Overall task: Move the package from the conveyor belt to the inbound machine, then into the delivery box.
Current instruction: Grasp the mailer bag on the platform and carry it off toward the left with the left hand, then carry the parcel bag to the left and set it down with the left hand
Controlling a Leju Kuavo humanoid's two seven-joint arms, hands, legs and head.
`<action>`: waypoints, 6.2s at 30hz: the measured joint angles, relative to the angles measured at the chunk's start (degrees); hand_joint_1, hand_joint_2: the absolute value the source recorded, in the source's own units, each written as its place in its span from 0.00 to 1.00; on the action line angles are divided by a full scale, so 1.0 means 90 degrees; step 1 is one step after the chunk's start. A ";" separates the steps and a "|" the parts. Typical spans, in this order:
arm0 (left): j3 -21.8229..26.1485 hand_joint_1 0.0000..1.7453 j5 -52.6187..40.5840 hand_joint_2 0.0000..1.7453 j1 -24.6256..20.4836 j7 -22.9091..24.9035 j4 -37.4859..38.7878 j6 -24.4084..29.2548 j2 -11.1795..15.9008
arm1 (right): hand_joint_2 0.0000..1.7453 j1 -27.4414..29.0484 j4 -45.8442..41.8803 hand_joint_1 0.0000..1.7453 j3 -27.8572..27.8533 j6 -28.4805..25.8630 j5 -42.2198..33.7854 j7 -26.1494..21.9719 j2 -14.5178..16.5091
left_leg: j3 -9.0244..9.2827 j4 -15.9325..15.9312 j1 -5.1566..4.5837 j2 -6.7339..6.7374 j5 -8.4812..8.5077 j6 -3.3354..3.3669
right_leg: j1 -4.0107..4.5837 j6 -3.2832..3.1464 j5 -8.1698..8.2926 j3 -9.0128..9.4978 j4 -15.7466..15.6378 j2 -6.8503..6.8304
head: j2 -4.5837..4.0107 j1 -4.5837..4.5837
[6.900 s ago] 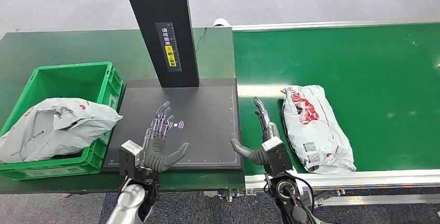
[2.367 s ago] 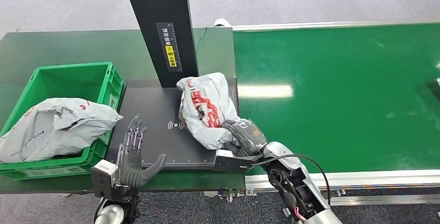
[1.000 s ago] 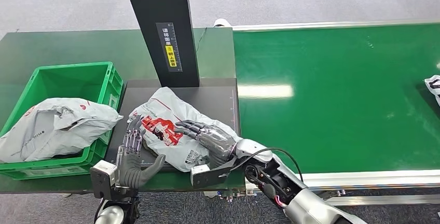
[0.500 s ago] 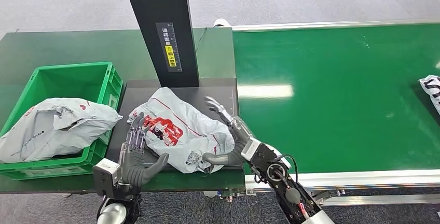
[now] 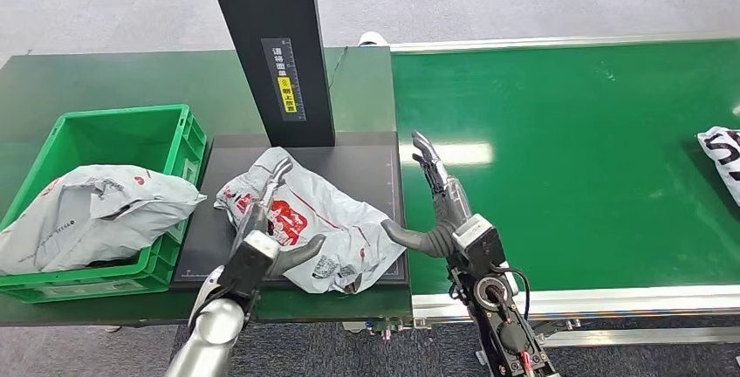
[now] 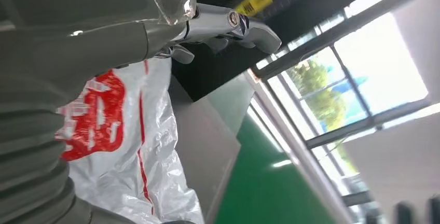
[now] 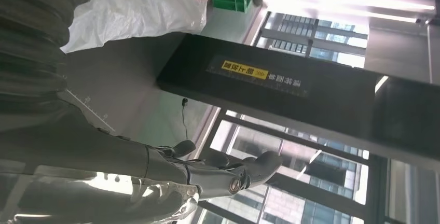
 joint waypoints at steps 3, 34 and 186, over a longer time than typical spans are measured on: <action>-0.0279 0.00 -0.0832 1.00 -0.0378 0.0419 0.0450 0.0273 -0.0001 | 1.00 0.0019 -0.0011 0.00 -0.0109 -0.0011 0.0002 0.0022 0.0038 | 0.0001 0.0000 0.0000 -0.0001 0.0000 0.0000 | 0.0000 0.0000 0.0000 0.0000 0.0000 0.0000 | 0.0000 -0.0001; -0.0706 1.00 -0.2595 1.00 -0.1557 0.1522 0.3057 -0.0006 -0.0208 | 1.00 0.0502 -0.0575 0.00 -0.0583 -0.0080 0.0357 0.0482 0.0198 | 0.0058 -0.0001 0.0000 -0.0004 0.0002 0.0001 | 0.0000 0.0000 0.0000 0.0064 0.0000 -0.0002 | 0.0000 0.0000; 0.0492 0.00 0.3611 1.00 0.0322 -0.1741 -0.2109 -0.1519 0.0112 | 1.00 0.0398 0.0237 0.00 -0.0418 -0.0429 0.0084 0.0220 -0.0013 | -0.0010 0.0000 -0.0005 0.0011 0.0014 -0.0002 | -0.0004 -0.0011 0.0016 -0.0014 0.0001 0.0009 | 0.0000 0.0000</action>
